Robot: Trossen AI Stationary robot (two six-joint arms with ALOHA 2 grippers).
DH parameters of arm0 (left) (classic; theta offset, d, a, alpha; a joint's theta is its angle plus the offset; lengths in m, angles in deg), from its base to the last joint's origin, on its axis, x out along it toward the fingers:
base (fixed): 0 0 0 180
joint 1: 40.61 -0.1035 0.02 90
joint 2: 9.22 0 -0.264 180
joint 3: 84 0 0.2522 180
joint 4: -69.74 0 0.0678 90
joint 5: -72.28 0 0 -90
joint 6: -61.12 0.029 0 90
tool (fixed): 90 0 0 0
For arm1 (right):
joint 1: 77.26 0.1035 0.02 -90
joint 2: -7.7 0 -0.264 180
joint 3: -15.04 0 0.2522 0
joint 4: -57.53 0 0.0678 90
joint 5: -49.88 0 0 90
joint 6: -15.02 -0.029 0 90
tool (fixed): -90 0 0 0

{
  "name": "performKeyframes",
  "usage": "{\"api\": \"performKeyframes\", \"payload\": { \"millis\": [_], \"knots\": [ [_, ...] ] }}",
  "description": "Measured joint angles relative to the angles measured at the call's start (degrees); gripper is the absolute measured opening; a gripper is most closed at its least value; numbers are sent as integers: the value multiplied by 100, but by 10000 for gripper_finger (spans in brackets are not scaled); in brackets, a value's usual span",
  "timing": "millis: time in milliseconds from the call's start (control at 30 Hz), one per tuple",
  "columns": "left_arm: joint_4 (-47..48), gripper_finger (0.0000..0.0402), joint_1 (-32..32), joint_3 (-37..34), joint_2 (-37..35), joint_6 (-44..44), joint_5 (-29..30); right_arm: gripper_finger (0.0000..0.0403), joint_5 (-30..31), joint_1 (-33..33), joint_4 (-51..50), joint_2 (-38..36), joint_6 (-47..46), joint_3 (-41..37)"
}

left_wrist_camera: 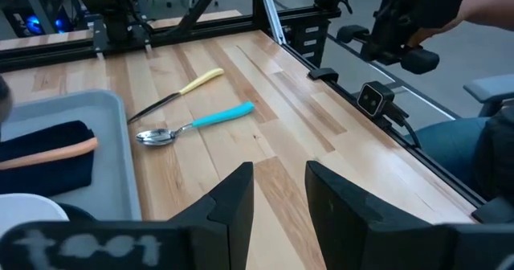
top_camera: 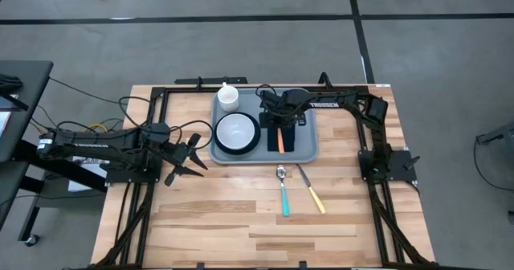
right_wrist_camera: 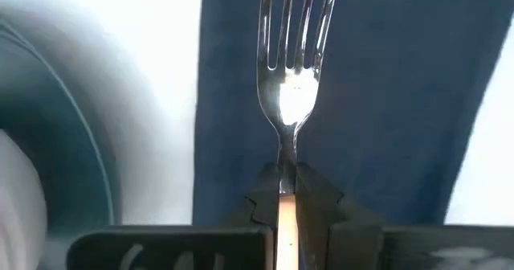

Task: Set up tray
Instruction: Put the orange fork on the blue table napkin

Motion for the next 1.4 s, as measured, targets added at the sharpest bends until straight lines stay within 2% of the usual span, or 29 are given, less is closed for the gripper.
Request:
{"api": "performKeyframes", "payload": {
  "millis": [933, 1400],
  "knots": [
    [50, 103, 5, 0, -2, 4, -11, 13, 337, -147, -35, 0, 135, 0],
    [50, 103, 5, 0, -1, 0, -13, 63, 334, -147, -35, 0, 101, 0]
  ]
}}
